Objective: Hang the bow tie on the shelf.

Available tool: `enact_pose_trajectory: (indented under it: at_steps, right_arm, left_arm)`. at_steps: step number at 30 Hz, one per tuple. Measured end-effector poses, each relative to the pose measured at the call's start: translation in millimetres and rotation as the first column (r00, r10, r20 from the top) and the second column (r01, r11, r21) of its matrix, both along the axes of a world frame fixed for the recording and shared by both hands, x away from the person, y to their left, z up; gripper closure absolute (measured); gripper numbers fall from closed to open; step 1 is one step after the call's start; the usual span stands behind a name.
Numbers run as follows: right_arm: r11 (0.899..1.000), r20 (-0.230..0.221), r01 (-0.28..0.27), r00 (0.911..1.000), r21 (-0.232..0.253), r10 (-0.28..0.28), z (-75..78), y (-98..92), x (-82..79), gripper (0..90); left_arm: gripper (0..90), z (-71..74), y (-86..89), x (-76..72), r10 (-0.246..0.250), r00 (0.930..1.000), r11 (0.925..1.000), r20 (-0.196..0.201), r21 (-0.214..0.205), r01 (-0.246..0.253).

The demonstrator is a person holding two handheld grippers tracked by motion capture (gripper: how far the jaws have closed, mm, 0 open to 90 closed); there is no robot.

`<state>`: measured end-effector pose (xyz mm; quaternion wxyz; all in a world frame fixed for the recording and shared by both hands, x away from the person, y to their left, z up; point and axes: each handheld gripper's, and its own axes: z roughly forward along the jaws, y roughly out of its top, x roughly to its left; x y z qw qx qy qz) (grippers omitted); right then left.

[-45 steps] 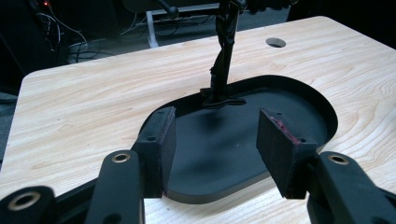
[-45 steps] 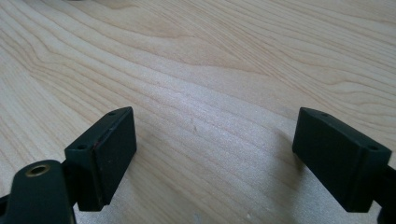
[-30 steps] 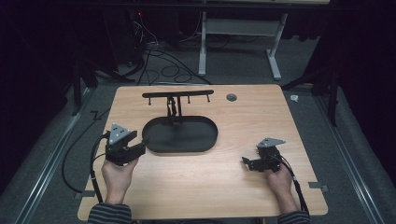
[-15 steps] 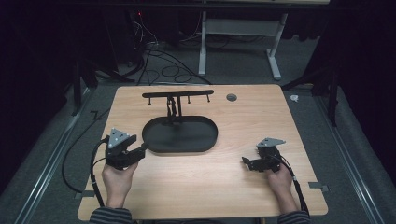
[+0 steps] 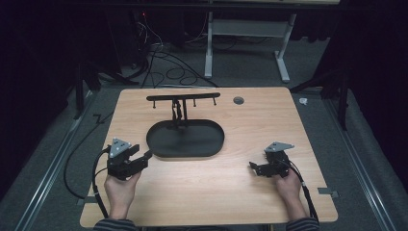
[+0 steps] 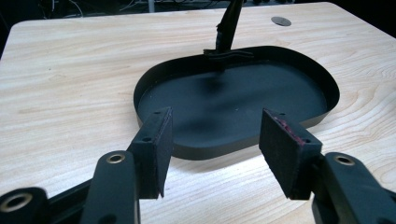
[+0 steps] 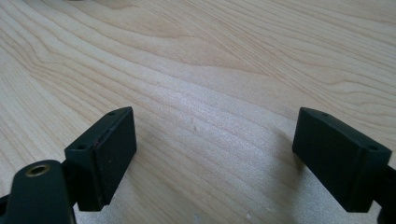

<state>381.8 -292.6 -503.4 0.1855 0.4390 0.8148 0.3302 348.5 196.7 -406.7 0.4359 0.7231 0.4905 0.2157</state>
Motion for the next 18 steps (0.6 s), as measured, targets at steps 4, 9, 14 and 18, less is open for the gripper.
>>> enact_pose_trajectory:
  at_steps: [4, 9, 14, 18]
  right_arm:
    - [1.000, 0.000, 0.000, 1.0000, 0.000, 0.000, 0.0, 0.0, 0.0, 14.3]
    - [1.000, 0.001, 0.000, 1.0000, 0.000, 0.000, 0.0, 0.0, 0.0, 14.3]
    - [1.000, 0.000, 0.000, 1.0000, 0.000, 0.000, 0.0, 0.0, 0.0, 14.3]
    - [1.000, 0.000, 0.000, 1.0000, 0.000, 0.000, 0.0, 0.0, 0.0, 14.3]
  left_arm:
    - [45.0, -4.7, 2.1, -1.1, 0.009, 0.9999, 1.0000, -0.010, -0.002, -0.009]
    - [44.9, -7.7, 3.9, -1.7, 0.016, 0.9997, 0.9999, -0.017, -0.005, -0.016]
    - [44.9, -11.8, 5.8, -2.6, 0.021, 0.9994, 0.9997, -0.027, -0.010, -0.021]
    - [44.9, -15.3, 7.1, -3.1, 0.030, 0.9990, 0.9994, -0.035, -0.015, -0.030]
